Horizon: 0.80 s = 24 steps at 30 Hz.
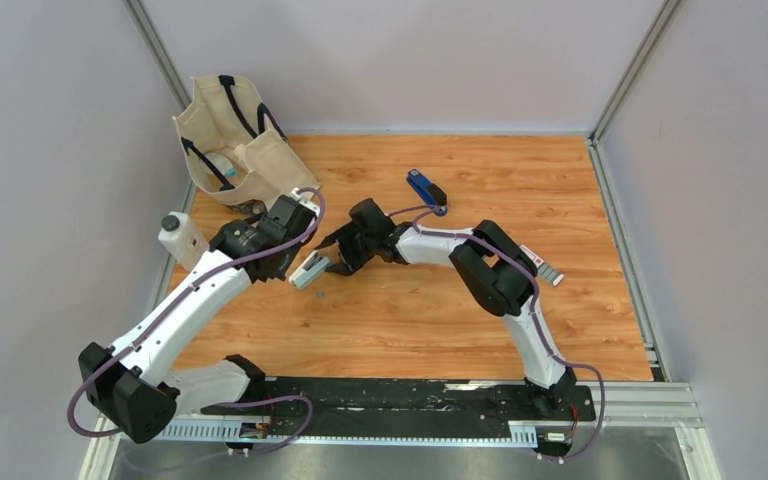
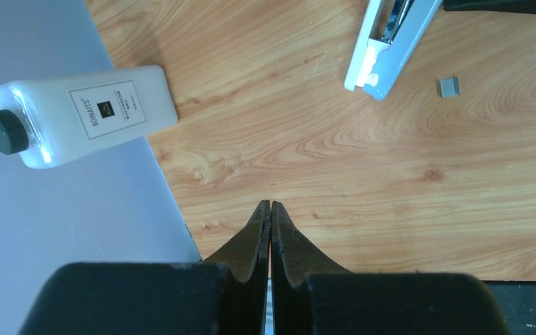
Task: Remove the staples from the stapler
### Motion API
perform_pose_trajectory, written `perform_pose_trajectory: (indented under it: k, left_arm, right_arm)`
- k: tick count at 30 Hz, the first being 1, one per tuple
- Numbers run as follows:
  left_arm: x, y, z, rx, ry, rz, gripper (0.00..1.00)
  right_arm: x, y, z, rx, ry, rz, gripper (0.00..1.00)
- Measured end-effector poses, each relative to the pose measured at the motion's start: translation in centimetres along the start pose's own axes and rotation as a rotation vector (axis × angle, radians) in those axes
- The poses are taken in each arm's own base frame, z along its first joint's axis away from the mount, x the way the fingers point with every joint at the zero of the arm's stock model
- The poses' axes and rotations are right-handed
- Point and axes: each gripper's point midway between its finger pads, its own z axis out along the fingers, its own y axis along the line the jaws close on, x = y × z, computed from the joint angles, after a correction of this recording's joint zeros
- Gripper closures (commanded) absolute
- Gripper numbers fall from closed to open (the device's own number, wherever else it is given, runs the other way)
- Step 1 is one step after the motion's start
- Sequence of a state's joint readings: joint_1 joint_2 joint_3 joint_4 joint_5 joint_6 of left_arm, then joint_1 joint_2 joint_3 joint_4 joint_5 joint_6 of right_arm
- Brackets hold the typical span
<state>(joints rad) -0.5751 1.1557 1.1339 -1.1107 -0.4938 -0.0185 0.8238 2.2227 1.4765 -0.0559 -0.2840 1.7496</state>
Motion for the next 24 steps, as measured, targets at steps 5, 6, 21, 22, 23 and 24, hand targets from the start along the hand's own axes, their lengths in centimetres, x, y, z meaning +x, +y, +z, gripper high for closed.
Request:
perform_pose_trajectory:
  k: [5, 6, 21, 22, 23, 24]
  left_arm:
    - [0.5, -0.3, 0.2, 0.011, 0.006, 0.005, 0.95]
    - [0.6, -0.4, 0.3, 0.014, 0.010, 0.008, 0.95]
    - [-0.5, -0.5, 0.2, 0.035, -0.007, 0.050, 0.27]
    - [-0.9, -0.5, 0.0, 0.040, -0.018, 0.047, 0.22]
    - [-1.2, -0.4, -0.1, 0.043, -0.028, 0.049, 0.21]
    - [-1.5, -0.4, -0.2, 0.047, -0.038, 0.049, 0.21]
  right_arm:
    - [0.5, 2.1, -0.3, -0.049, 0.005, -0.013, 0.44]
    - [0.6, 2.4, -0.3, -0.060, 0.009, -0.014, 0.44]
    - [-6.2, 6.9, -9.2, 0.068, -0.287, -0.589, 0.36]
    - [-7.9, 7.7, -11.1, 0.093, -0.358, -0.661, 0.36]
    - [-9.3, 8.2, -12.8, 0.119, -0.416, -0.719, 0.35]
    - [-10.7, 8.6, -14.5, 0.153, -0.482, -0.785, 0.33]
